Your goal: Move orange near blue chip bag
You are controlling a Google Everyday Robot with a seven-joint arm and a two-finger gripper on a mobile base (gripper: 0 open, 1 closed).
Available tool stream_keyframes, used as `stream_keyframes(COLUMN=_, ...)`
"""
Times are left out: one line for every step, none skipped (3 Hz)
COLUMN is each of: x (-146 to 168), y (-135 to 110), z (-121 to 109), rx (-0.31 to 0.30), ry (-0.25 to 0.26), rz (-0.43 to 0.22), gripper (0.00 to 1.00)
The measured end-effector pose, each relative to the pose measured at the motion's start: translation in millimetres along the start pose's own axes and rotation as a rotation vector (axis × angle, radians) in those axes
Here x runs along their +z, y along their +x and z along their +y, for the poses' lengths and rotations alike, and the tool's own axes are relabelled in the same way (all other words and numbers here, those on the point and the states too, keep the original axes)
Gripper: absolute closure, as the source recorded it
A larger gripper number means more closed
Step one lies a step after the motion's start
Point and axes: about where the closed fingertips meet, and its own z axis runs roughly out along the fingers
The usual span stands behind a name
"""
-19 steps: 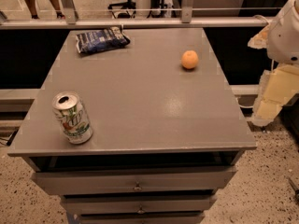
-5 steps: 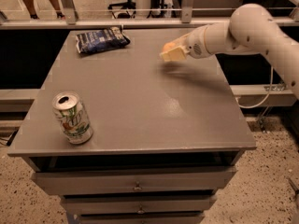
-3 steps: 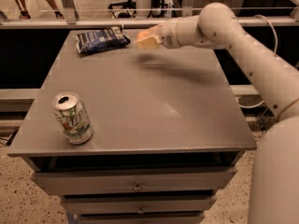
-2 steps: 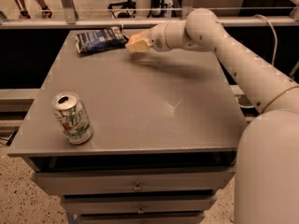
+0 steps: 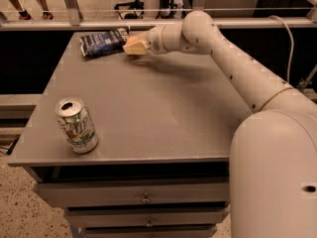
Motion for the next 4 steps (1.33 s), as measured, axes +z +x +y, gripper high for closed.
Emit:
stream_keyframes(x=11.6, y=-4.9, z=-5.9, rx=0.003, ry=0.012, rz=-0.017, gripper=0.43)
stream_keyframes(x=20.5, y=-5.5, z=-9.9, rx=0.013, ry=0.022, rz=-0.026, gripper=0.12)
stream_keyframes(x=23.0, y=-5.7, z=-11.3, rx=0.016, ry=0.026, rz=-0.029, gripper=0.0)
stream_keyframes(x=17.7, y=-4.5, z=-12.3, rx=0.027, ry=0.033, rz=-0.028, gripper=0.0)
